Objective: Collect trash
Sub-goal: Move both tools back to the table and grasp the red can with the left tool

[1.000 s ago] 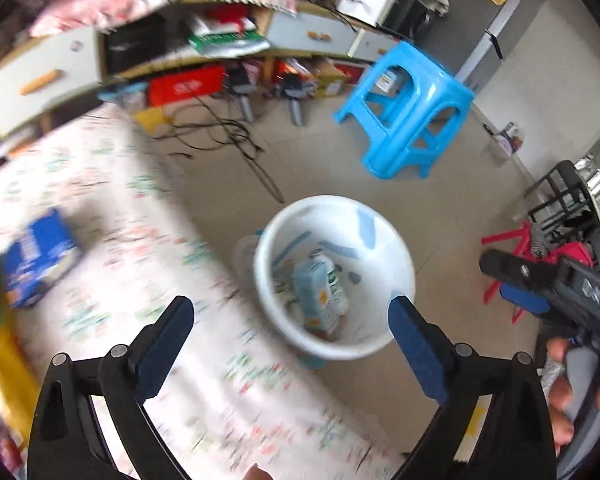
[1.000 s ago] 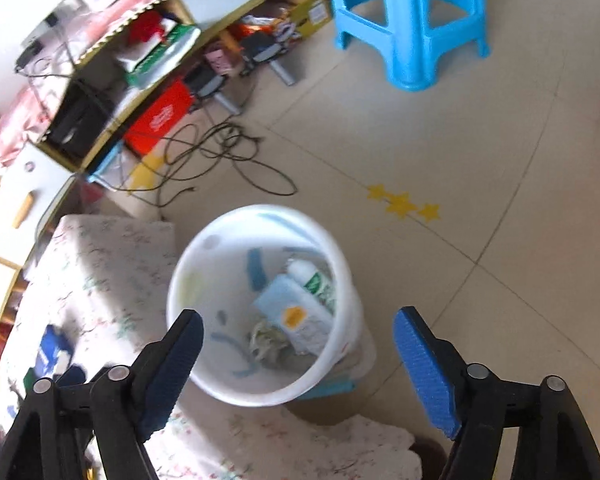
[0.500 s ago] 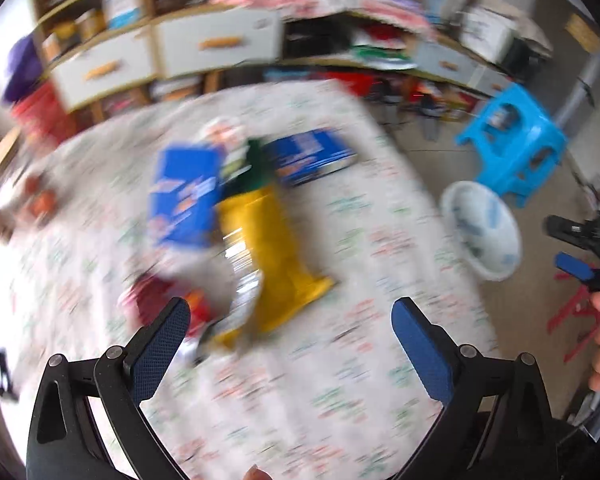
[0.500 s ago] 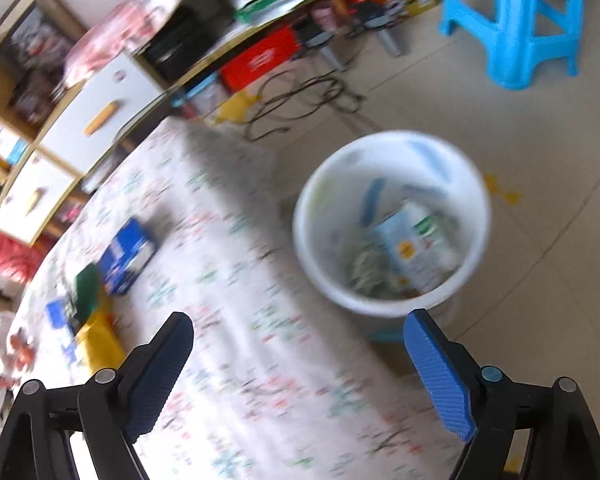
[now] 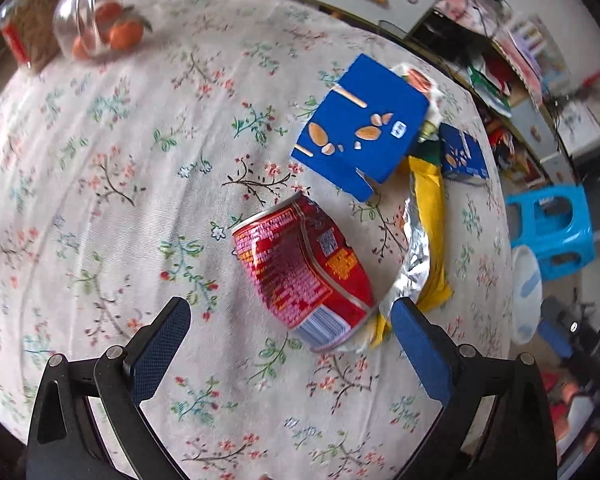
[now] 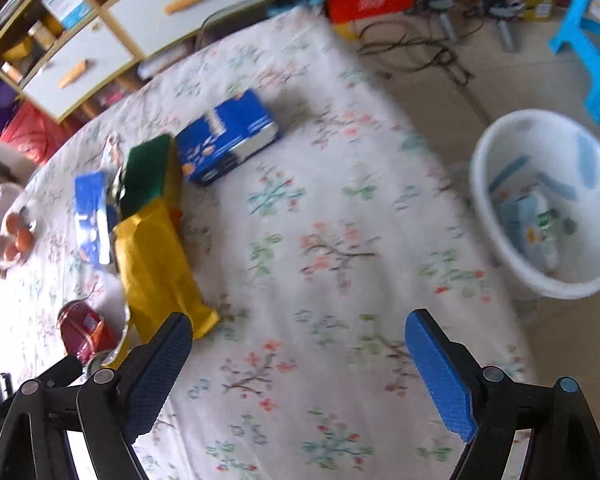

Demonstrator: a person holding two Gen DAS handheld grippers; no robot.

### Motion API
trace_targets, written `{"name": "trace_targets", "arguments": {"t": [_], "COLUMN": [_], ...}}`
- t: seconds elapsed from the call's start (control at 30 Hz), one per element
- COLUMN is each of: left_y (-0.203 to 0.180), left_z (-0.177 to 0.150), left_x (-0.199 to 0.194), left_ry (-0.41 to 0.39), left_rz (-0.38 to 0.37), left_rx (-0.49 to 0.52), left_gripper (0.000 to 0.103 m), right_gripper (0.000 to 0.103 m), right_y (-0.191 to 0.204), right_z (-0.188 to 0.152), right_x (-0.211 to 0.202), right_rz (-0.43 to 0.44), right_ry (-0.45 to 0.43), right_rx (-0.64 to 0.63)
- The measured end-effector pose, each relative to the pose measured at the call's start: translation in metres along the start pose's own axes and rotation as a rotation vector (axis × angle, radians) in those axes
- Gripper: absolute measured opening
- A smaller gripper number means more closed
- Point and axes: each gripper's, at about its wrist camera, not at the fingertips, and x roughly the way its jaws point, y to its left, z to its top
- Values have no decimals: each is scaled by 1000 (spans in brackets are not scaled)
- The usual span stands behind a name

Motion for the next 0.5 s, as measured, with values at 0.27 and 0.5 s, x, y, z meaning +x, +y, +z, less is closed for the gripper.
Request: {"name": "trace_targets", "arguments": {"t": [0.27,0.5], "left_y": [-8,-34], "left_z": [23,34], "left_x": [29,37], "left_ry": [-6,-58], "left_rz": [10,128], "left_rx": [-41,133], "left_gripper": [96,69], "right_gripper": [90,90], "right_y": [17,36], "right_z": [12,6], "right_x": [20,39], "right_rz": [15,34], "right_ry": [19,74], "right_rx": [21,0]}}
